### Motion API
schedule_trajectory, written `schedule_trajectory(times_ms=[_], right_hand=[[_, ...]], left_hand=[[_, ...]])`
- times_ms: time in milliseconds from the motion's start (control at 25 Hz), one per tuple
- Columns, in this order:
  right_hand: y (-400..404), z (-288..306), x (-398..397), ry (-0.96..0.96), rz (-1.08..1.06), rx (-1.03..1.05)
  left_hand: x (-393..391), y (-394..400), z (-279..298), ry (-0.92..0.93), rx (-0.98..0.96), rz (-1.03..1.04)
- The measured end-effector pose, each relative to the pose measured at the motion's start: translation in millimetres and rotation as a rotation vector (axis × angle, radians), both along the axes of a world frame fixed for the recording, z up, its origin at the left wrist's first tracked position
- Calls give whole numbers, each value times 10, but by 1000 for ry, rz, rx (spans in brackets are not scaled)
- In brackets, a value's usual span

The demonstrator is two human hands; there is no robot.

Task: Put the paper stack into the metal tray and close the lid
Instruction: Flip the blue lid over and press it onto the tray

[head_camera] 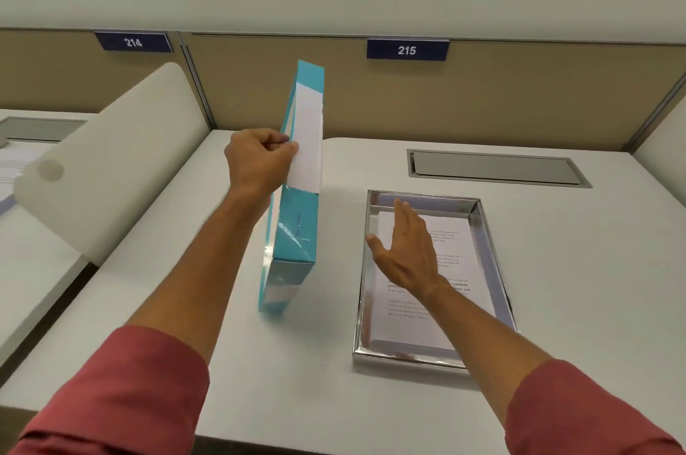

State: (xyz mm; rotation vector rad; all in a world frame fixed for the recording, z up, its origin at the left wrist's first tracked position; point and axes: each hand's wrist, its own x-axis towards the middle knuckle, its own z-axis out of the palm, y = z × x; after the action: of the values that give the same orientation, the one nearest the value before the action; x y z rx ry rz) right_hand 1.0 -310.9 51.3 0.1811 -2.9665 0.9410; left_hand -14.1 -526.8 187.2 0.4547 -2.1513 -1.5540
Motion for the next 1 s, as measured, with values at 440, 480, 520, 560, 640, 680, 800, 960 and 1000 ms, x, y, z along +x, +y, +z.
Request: schedule_trajectory(times_ms=[440, 480, 520, 560, 640, 680, 800, 960, 1000], right_hand=[[254, 384, -322, -218, -291, -683], [281, 402, -360, -244, -308, -735], [308, 410, -391, -269, -316, -799], [333, 423, -407, -295, -313, -876], [376, 441, -425, -309, -304, -986], [405, 438, -433, -303, -309, -1007], [510, 410, -412, -299, -332, -987], [781, 364, -347, -254, -446, -977], [861, 353, -338, -237, -471, -977]], left_hand=[[93, -219, 532, 80, 729, -265], [119, -221, 525, 60, 757, -302], [133, -239, 497, 32, 768, -319], [144, -249, 463, 10, 791, -336], [125, -284, 349, -31, 830, -357], [103, -298, 281, -59, 838, -352], [97, -245, 92, -160, 861, -371], [27, -146, -205, -271, 584, -259], [0, -107, -269, -274, 495, -228]])
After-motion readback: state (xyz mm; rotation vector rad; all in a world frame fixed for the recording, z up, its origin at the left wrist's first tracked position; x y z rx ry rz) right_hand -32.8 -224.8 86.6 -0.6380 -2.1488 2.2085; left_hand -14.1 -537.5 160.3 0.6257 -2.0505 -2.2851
